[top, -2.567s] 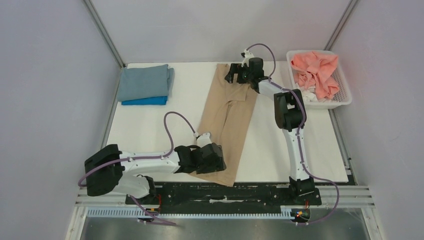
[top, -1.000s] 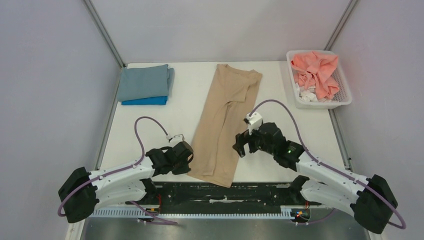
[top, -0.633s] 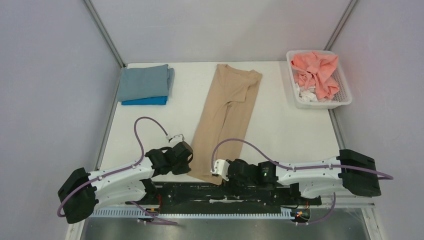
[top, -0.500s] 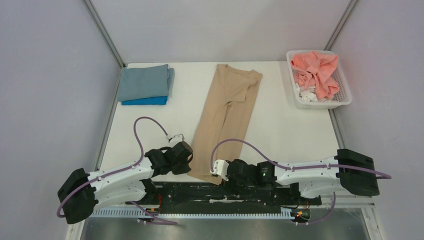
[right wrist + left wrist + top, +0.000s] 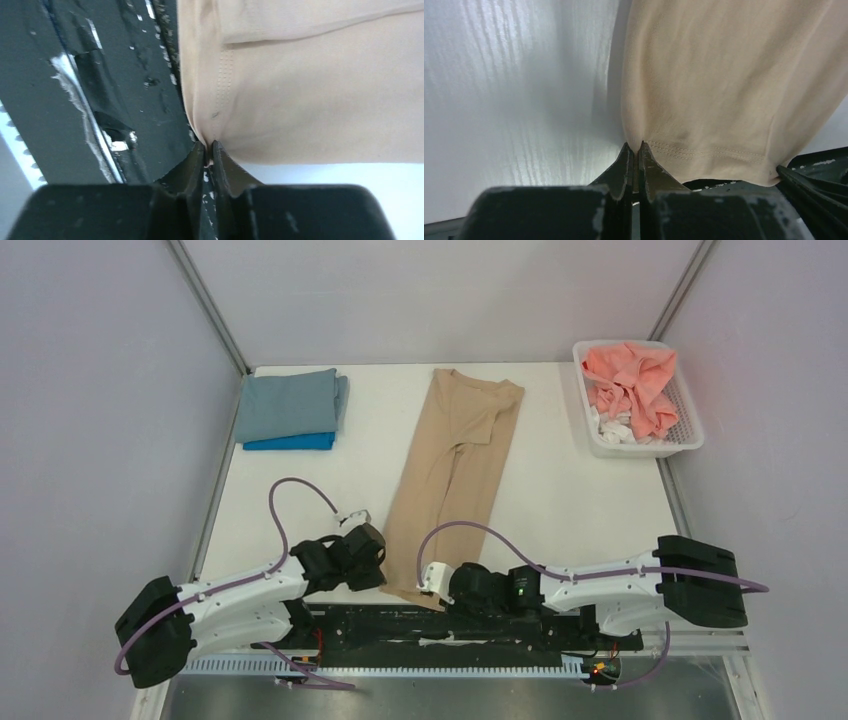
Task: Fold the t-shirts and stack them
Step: Rotate the tshirt 90 degrees, then grab the bottom of the folded rectangular tshirt with both arms, then fold the folded rectangular tshirt in 1/3 of the way
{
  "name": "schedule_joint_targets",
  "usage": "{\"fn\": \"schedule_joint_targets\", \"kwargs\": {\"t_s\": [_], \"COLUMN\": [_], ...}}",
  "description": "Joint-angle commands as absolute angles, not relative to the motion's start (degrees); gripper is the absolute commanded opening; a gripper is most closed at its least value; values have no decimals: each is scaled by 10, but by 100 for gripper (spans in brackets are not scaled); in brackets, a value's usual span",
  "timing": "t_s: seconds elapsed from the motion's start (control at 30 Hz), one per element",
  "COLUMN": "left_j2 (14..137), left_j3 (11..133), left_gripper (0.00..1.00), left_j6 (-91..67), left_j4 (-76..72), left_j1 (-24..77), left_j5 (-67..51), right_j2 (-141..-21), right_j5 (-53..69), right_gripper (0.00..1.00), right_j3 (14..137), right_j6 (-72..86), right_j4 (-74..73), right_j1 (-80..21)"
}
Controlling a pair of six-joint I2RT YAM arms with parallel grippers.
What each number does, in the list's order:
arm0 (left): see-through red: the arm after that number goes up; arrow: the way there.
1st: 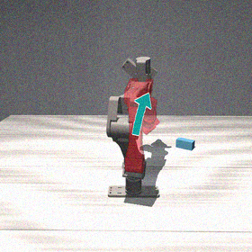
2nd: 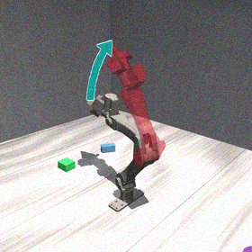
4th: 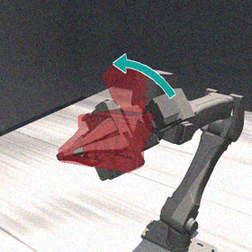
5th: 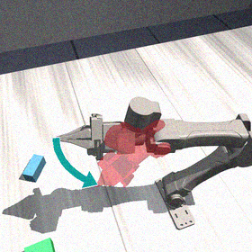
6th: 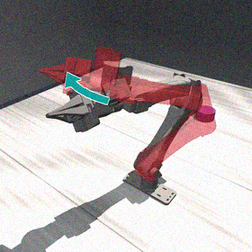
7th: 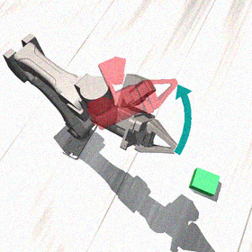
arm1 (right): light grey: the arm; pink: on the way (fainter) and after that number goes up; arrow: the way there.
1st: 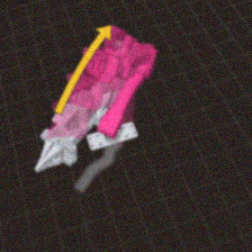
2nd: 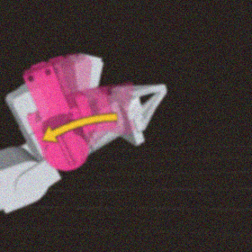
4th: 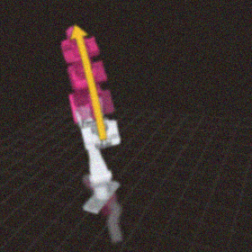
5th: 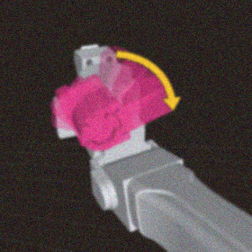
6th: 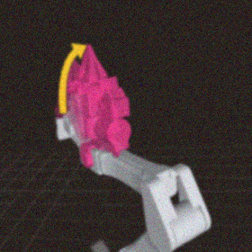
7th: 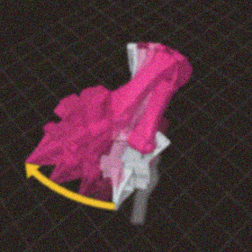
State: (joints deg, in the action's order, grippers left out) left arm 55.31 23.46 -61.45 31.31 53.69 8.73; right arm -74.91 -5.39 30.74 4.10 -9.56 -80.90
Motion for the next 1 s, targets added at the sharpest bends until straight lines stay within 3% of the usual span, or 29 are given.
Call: {"fn": "schedule_joint_targets", "kwargs": {"t_s": [0.0,0.1,0.23,0.37,0.53,0.8,0.97], "left_j2": [543,532,503,499,554,526,577], "left_j3": [203,165,140,105,160,277,348], "left_gripper": [2,2,2,2,2,2,2], "left_j6": [-638,-641,-666,-688,-668,-621,-560], "left_j4": [278,194,166,24,71,183,162], "left_j1": [538,553,593,642,646,610,541], "left_j5": [20,-62,-82,-112,-82,67,48], "right_j2": [-709,-668,-601,-555,-546,-544,-536], "right_j5": [-94,-67,-41,-40,-76,-279,-336], "right_gripper": [1,0,0,0,0,0,0], "right_j3": [293,280,251,234,255,323,344], "right_j6": [60,74,91,106,122,155,136], "right_j4": [-140,-183,-238,-260,-267,-271,-217], "right_j1": [-802,-803,-803,-803,-803,-796,-739]}}
